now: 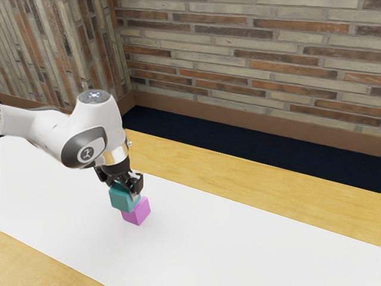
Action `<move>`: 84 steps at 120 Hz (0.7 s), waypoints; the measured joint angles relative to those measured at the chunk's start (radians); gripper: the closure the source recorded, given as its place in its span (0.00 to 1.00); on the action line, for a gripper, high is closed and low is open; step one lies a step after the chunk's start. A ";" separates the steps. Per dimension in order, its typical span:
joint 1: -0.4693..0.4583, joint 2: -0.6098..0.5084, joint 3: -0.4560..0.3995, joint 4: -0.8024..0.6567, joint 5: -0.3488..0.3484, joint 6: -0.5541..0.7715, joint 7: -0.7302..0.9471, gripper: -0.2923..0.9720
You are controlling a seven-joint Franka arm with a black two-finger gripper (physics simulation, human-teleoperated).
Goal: Pick up the blue block with one arm, and put the blue block on the pink block with one arm
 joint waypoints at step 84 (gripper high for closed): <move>0.007 0.073 0.003 0.044 0.004 0.008 0.000 0.46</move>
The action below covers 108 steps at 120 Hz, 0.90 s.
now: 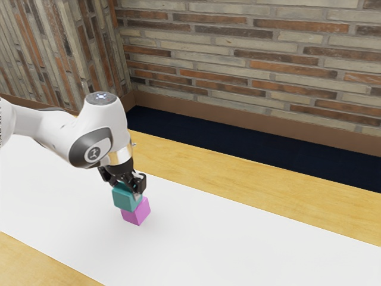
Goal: Pick up the blue block with one arm, and put the blue block on the pink block with one arm
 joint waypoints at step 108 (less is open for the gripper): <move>0.011 0.058 0.037 0.040 0.000 0.008 0.000 0.45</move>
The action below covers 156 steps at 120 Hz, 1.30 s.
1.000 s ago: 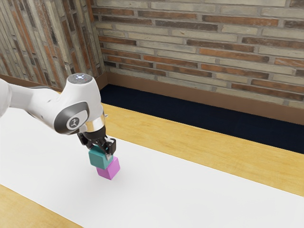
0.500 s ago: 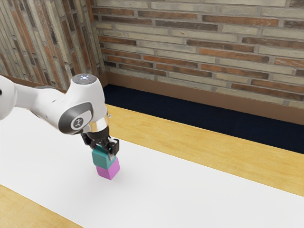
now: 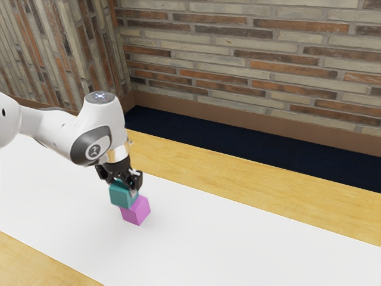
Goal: Pick up the blue block with one arm, and put the blue block on the pink block with one arm
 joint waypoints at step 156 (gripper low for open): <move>-0.015 0.006 -0.011 0.015 -0.005 -0.005 0.000 0.46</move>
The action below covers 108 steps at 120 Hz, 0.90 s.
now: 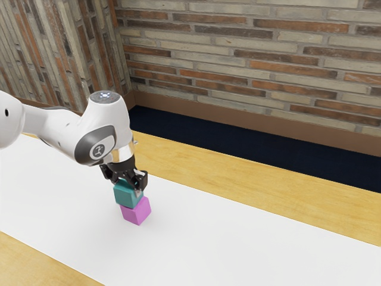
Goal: Pick up the blue block with one arm, and put the blue block on the pink block with one arm
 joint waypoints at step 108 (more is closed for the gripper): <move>0.003 -0.186 -0.242 0.430 -0.022 -0.303 -0.050 0.24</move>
